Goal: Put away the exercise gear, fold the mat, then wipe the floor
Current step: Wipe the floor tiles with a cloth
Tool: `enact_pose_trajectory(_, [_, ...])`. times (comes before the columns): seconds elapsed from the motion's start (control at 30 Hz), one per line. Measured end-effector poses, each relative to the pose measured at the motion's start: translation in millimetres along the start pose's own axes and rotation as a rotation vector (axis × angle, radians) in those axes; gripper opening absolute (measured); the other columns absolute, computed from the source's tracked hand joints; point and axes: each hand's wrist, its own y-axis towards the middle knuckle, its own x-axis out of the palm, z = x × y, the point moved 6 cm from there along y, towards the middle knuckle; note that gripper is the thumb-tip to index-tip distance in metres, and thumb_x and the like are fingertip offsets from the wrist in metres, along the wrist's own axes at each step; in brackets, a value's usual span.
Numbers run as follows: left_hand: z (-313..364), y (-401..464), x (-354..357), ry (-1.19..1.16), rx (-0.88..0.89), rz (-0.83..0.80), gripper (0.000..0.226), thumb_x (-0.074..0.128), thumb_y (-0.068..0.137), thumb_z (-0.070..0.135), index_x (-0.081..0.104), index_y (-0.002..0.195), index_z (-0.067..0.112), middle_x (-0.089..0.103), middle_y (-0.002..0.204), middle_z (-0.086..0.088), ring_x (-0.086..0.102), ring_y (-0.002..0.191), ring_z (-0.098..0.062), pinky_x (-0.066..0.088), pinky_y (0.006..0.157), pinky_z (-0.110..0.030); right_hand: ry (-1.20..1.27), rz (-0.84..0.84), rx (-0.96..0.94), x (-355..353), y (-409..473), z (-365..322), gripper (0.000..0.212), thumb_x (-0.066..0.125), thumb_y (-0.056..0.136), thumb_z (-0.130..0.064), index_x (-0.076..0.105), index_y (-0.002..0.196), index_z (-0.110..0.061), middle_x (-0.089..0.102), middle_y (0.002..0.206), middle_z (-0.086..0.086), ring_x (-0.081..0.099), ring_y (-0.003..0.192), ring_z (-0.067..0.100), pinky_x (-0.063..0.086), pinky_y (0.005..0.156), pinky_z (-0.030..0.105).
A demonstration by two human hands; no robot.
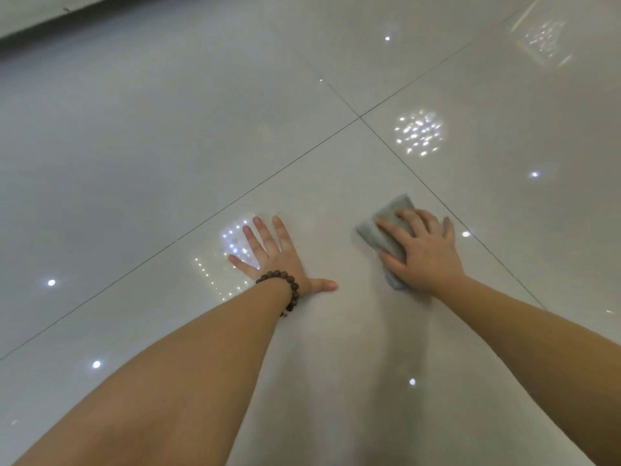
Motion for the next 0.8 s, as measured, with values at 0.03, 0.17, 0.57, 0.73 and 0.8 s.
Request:
enact_pose_trajectory(0.03, [0.5,-0.2,0.8,0.000,0.018,0.013,0.164,0.059,0.034,0.095,-0.045,0.133,0.016,-0.046,0.145,-0.015,-0.041,0.133,-0.037,-0.005,0.103,-0.076,0.030,-0.011,0.088,3.4,-3.9,16.4,0.061,0.035,0.080,-0.063,0.037,0.137,-0.042,0.031,0.146,0.002,0.023,0.137,0.035,0.013,0.110,0.059])
enact_pose_trajectory(0.17, [-21.0,-3.5,-4.4,0.082,0.187,0.229,0.125,0.036,0.067,0.091,-0.019,0.150,0.014,-0.019,0.158,-0.015,-0.018,0.145,-0.032,-0.002,0.108,-0.071,0.350,0.149,0.564,7.8,-45.8,39.8,0.057,0.041,0.085,-0.062,0.042,0.133,-0.032,0.023,0.151,0.009,0.019,0.139,0.035,0.019,0.115,0.048])
enact_pose_trajectory(0.57, [-117.1,13.0,-3.9,0.143,0.203,0.462,0.097,0.008,0.086,0.076,-0.008,0.152,0.008,-0.012,0.160,-0.013,-0.018,0.146,-0.026,-0.004,0.111,-0.066,0.236,0.246,0.265,10.0,20.7,-88.8,0.057,0.037,0.088,-0.044,0.043,0.140,-0.020,0.029,0.154,0.008,0.017,0.144,0.032,0.015,0.115,0.053])
enact_pose_trajectory(0.73, [-117.5,12.9,-5.5,0.096,0.213,0.476,0.084,0.015,0.090,0.060,-0.002,0.152,0.007,-0.007,0.161,-0.013,-0.015,0.147,-0.024,-0.004,0.112,-0.065,0.314,0.234,0.318,-4.4,59.0,-179.5,0.058,0.039,0.088,-0.041,0.035,0.145,-0.030,0.028,0.154,0.009,0.017,0.143,0.034,0.012,0.116,0.051])
enact_pose_trajectory(0.8, [-119.3,14.6,-6.8,0.064,0.204,0.483,0.078,0.018,0.090,0.051,0.005,0.152,0.006,-0.002,0.161,-0.012,-0.011,0.148,-0.022,-0.003,0.113,-0.064,0.243,0.195,-0.298,-2.3,55.7,-253.3,0.057,0.041,0.084,-0.044,0.040,0.141,-0.037,0.036,0.151,0.004,0.024,0.141,0.030,0.016,0.114,0.049])
